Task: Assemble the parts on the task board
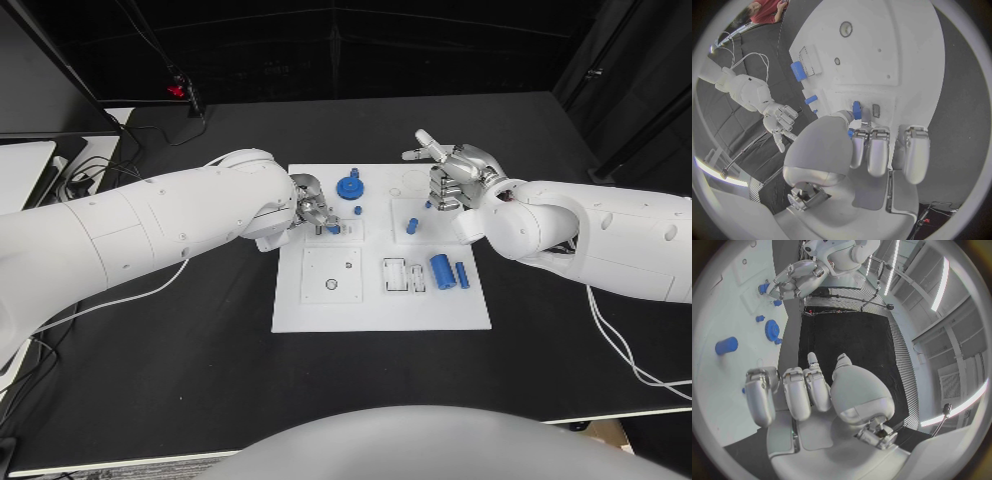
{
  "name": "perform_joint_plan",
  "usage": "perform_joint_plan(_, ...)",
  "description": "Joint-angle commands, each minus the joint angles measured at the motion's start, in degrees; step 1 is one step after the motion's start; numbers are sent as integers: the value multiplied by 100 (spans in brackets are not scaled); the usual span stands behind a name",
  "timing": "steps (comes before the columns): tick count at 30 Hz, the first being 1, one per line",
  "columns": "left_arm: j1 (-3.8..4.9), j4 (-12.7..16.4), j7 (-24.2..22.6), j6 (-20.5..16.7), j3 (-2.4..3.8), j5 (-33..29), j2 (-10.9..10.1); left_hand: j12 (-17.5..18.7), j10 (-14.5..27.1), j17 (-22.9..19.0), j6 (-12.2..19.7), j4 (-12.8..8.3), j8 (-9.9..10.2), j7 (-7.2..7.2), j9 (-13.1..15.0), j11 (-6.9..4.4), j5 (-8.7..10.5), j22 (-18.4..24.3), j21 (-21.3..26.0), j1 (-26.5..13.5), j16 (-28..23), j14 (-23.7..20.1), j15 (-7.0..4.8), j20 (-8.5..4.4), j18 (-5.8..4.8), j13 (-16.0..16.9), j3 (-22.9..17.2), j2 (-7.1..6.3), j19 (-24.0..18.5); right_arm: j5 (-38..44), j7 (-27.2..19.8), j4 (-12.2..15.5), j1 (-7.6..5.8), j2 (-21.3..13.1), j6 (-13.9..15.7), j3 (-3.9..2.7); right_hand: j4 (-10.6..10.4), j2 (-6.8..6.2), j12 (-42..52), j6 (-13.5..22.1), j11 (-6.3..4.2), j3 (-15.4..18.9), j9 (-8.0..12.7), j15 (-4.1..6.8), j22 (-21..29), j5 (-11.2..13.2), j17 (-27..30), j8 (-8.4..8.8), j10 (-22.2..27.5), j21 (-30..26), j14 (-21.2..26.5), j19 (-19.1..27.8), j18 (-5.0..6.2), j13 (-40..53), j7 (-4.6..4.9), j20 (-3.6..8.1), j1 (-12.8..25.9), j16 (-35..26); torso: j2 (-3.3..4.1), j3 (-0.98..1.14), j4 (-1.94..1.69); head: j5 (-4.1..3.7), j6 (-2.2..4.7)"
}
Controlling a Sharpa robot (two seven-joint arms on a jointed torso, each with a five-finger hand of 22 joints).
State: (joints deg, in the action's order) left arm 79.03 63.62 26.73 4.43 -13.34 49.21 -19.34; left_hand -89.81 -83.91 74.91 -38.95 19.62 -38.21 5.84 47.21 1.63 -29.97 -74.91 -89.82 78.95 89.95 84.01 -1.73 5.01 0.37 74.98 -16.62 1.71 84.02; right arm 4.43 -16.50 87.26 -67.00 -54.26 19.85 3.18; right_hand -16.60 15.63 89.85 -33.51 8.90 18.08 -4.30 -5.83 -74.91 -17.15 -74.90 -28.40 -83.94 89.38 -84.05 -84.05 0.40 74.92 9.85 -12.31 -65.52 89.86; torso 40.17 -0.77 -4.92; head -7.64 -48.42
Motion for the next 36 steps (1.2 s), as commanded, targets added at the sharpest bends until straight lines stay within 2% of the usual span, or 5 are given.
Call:
perform_joint_plan(1, -28, 4, 42, 101, -20, 19, 7, -19, -609, 1509, -13, -310, -40, -44, 1, 26, -21, -1509, -18, -11, 5, 599, 24, 13, -37, 1502, -347, 58, 598, -5, -59, 8, -7, 2, -52, -3, -14, 58, 15, 52, 9, -24, 6, 13, -1455, -30, -1510, -29, -606, -23, -595, -486, -4, 1508, 333, 33, 19, 14, -2, -1, 5, -2, -3)
perform_joint_plan(18, -29, -86, 61, -112, -20, 20, 32, -19, -609, 1509, -4, -340, -56, -48, 14, 23, -71, -1509, -18, -10, 5, 599, 23, 15, -37, 1502, -494, 98, 598, -6, -61, 9, -5, 1, -53, -3, -14, 65, 15, 59, 10, -25, 7, 12, -1452, -30, -1510, -33, -606, -28, -595, -480, -2, 1508, 334, 32, 23, 14, -1, 2, 1, -3, 4)
perform_joint_plan(36, -33, -94, 135, 29, -20, 21, 92, -19, -609, 1509, 14, -321, -54, -37, 17, 31, -58, -1509, -18, -52, 5, 599, 26, 16, -37, 1502, -515, 64, 598, -6, -61, 10, -5, 4, -49, -3, -14, 65, 15, 59, 10, -25, 7, 12, -1452, -30, -1510, -33, -606, -28, -595, -480, -2, 1508, 334, 32, 23, 14, -4, 0, 3, -4, -6)
